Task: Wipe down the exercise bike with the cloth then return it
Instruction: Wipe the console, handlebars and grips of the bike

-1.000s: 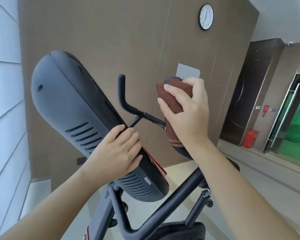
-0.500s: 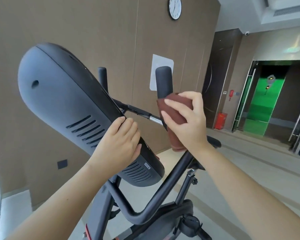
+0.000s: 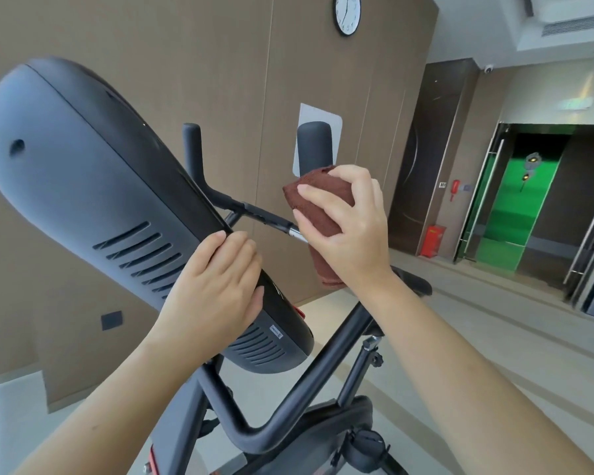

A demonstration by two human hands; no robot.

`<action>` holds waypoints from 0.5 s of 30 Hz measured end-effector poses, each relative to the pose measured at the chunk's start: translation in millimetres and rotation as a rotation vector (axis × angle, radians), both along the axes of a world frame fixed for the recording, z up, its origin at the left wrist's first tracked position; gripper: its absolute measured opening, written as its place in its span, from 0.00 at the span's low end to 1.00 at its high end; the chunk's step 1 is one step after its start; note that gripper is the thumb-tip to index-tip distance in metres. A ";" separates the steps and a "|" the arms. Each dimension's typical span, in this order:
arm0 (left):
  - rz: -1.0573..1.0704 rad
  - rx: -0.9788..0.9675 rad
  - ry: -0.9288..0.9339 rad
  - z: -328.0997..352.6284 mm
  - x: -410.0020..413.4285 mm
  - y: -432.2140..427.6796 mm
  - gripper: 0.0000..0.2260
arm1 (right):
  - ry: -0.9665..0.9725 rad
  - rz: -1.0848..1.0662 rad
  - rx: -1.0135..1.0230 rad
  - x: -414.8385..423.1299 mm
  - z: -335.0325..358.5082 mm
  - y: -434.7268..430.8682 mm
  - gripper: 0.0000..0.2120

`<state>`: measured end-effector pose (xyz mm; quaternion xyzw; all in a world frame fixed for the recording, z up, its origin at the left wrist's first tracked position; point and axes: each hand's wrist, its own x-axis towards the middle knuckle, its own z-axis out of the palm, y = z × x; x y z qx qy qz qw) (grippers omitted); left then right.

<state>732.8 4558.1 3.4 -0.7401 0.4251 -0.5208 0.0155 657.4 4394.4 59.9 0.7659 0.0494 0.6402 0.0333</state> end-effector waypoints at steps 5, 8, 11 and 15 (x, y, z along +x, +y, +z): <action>-0.115 -0.152 0.128 -0.6 -11.0 -15.0 0.16 | 0.043 0.067 -0.091 -9.8 -19.7 -20.7 0.09; -0.323 -0.286 0.263 -0.8 -24.6 -32.1 0.15 | 0.068 0.140 -0.175 -13.8 -25.8 -33.2 0.09; -0.393 -0.367 0.342 -3.4 -31.5 -45.1 0.14 | 0.113 0.209 -0.221 -17.6 -31.3 -50.1 0.09; -0.394 -0.458 0.363 -14.2 -36.6 -57.9 0.12 | 0.143 0.264 -0.298 -22.9 -45.2 -74.4 0.10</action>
